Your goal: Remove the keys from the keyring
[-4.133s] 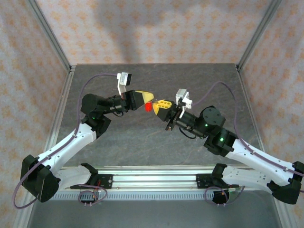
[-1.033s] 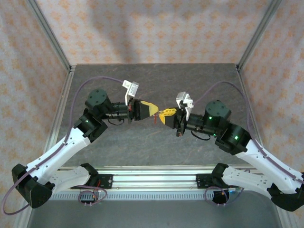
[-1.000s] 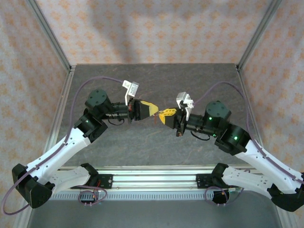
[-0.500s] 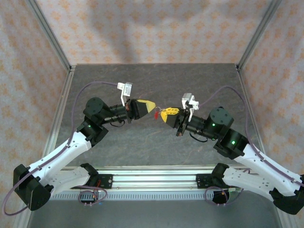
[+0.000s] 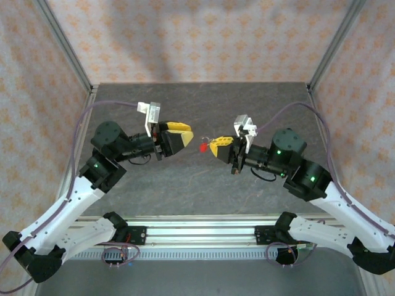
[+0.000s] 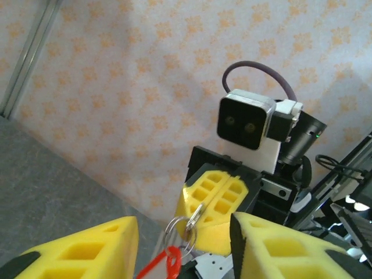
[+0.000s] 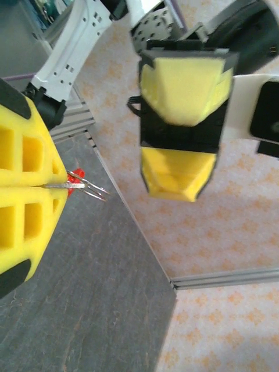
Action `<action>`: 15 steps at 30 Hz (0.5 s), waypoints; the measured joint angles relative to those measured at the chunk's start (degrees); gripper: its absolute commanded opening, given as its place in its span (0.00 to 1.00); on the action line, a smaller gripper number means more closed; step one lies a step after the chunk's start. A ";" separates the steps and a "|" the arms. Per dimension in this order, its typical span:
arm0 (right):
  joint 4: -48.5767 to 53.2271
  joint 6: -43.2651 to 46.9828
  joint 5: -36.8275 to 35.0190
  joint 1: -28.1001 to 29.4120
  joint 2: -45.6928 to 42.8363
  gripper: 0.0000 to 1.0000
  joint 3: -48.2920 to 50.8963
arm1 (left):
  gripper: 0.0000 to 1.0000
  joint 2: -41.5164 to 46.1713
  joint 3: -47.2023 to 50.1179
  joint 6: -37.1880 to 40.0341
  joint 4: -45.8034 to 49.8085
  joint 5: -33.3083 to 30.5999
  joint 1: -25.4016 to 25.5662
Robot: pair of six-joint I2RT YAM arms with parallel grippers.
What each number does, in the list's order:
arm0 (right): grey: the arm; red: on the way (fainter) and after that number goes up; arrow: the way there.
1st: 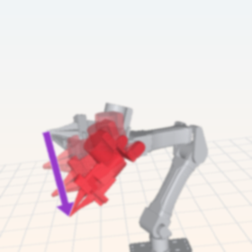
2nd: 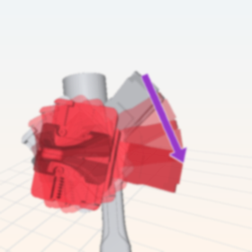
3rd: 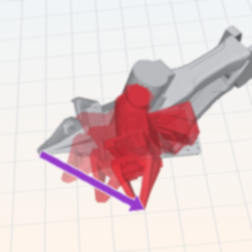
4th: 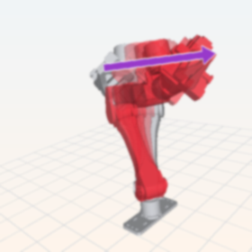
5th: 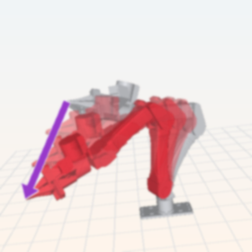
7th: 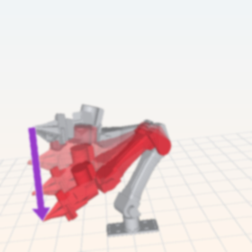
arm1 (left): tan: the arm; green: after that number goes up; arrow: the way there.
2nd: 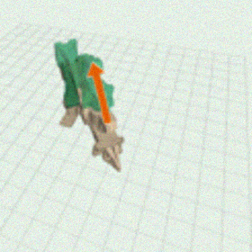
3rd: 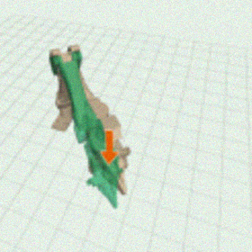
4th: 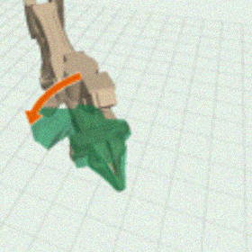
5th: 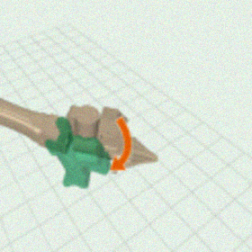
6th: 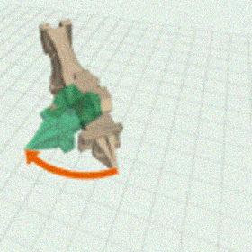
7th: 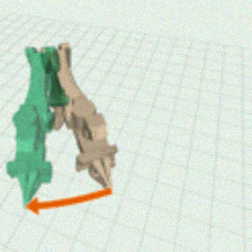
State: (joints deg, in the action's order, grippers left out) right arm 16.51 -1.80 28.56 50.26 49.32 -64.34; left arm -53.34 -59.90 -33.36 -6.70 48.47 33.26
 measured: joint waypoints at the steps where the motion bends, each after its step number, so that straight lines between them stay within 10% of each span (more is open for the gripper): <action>1: 1.01 0.35 0.76 -0.22 0.39 0.00 -0.74 | 0.49 -0.57 -1.68 1.49 1.86 0.70 -0.02; 15: 10.47 2.10 10.51 -1.75 4.70 0.00 -5.88 | 0.41 -8.81 -8.11 9.51 17.79 11.47 0.02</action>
State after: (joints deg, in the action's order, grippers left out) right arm 26.98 0.30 39.07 48.51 54.02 -70.22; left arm -62.15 -68.01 -23.86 11.09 59.94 33.28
